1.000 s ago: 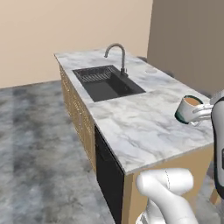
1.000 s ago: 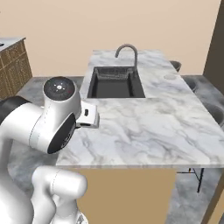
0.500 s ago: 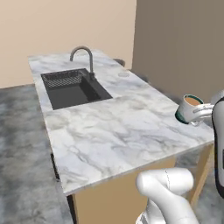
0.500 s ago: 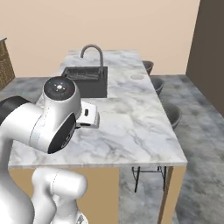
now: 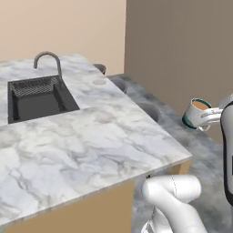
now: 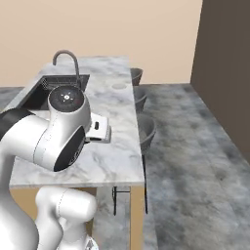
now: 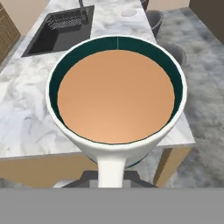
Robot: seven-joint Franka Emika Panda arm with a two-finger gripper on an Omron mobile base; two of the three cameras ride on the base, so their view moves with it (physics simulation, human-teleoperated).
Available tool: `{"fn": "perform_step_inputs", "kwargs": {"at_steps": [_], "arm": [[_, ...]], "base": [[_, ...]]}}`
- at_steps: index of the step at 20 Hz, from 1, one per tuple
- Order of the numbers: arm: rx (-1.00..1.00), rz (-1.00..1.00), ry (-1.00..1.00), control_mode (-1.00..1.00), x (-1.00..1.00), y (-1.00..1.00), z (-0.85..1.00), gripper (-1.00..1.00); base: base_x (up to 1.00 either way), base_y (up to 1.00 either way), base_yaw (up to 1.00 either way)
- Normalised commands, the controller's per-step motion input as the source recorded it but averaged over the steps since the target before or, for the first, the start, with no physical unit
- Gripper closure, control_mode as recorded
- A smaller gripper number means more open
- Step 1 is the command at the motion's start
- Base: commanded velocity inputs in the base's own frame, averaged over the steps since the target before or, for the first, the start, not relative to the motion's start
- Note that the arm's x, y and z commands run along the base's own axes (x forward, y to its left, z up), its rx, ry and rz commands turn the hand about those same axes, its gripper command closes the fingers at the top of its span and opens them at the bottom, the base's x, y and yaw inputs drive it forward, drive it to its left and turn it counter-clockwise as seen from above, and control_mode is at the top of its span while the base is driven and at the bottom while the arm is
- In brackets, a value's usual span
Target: Pick the cup of tea, navigate to the dining table, and place it on the saucer.
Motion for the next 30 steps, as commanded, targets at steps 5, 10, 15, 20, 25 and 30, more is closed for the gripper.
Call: {"fn": "perform_step_inputs", "kwargs": {"at_steps": [5, 10, 15, 20, 25, 30], "arm": [[0.00, 0.00, 0.00, 1.00, 0.00, 0.00, 0.00, 1.00], [0.00, 0.00, 0.00, 1.00, 0.00, 0.00, 0.00, 1.00], [0.00, 0.00, 0.00, 1.00, 0.00, 0.00, 0.00, 1.00], [0.00, 0.00, 0.00, 1.00, 0.00, 0.00, 0.00, 1.00], [0.00, 0.00, 0.00, 1.00, 0.00, 0.00, 0.00, 1.00], [0.00, 0.00, 0.00, 1.00, 0.00, 0.00, 0.00, 1.00]], "base": [[0.15, -0.86, 0.00], [0.16, -0.89, 0.00], [0.18, -0.89, 0.00], [0.24, -0.86, 0.00], [0.40, -0.74, 0.05], [0.58, -0.64, 0.19]]}}
